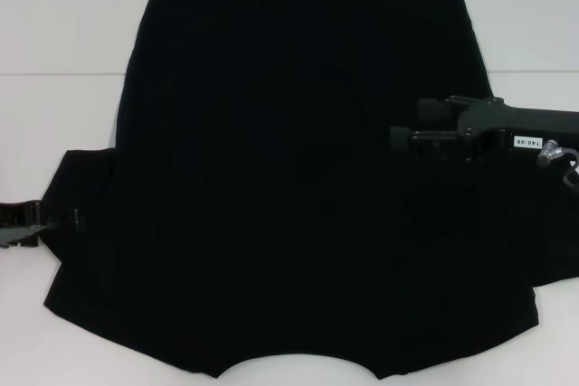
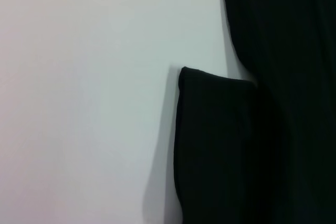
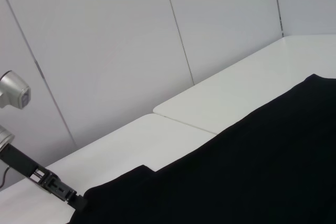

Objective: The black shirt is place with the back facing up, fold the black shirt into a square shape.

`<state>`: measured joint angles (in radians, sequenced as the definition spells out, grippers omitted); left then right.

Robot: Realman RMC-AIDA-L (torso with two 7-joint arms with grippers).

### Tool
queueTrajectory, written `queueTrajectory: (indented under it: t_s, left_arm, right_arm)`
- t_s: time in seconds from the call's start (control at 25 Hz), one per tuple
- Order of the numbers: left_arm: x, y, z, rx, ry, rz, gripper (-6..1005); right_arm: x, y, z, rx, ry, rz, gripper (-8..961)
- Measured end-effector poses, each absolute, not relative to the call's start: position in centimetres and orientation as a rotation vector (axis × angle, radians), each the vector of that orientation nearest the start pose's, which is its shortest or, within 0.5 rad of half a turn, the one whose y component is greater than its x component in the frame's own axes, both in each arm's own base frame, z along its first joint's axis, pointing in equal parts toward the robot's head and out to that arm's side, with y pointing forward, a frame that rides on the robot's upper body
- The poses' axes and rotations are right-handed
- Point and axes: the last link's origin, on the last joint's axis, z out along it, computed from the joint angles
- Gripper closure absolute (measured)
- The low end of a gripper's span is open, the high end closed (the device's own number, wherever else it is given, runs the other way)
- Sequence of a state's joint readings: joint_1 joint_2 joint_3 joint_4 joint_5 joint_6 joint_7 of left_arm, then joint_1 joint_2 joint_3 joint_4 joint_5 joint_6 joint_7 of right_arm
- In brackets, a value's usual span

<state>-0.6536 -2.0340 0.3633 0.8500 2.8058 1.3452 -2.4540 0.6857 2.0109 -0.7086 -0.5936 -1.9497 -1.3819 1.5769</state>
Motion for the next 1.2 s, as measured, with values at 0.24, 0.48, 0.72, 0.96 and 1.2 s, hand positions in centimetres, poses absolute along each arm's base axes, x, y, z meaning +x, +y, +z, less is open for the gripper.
queueTrajectory:
  t_s: [0.24, 0.48, 0.72, 0.96, 1.2]
  left_arm:
    - [-34.3, 36.2, 7.4, -1.887, -1.762, -0.080, 111]
    - [-34.1, 36.6, 7.5, -1.889, -1.745, -0.082, 174]
    - [-34.3, 36.8, 7.6, -1.877, -1.727, -0.088, 271]
    - [-34.2, 37.0, 6.9, -1.892, -1.713, -0.086, 469]
    - [-34.1, 37.2, 6.8, -1.892, -1.709, -0.108, 603]
  right_arm:
    - [23.2, 39.4, 2.1, -2.597, 0.758, 0.694, 36]
    - [23.2, 39.4, 2.1, -2.598, 0.758, 0.695, 36]
    - [23.3, 39.3, 2.1, -2.595, 0.761, 0.694, 37]
    - [23.3, 39.3, 2.0, -2.592, 0.761, 0.694, 36]
    - [23.4, 39.2, 2.0, -2.592, 0.765, 0.698, 37]
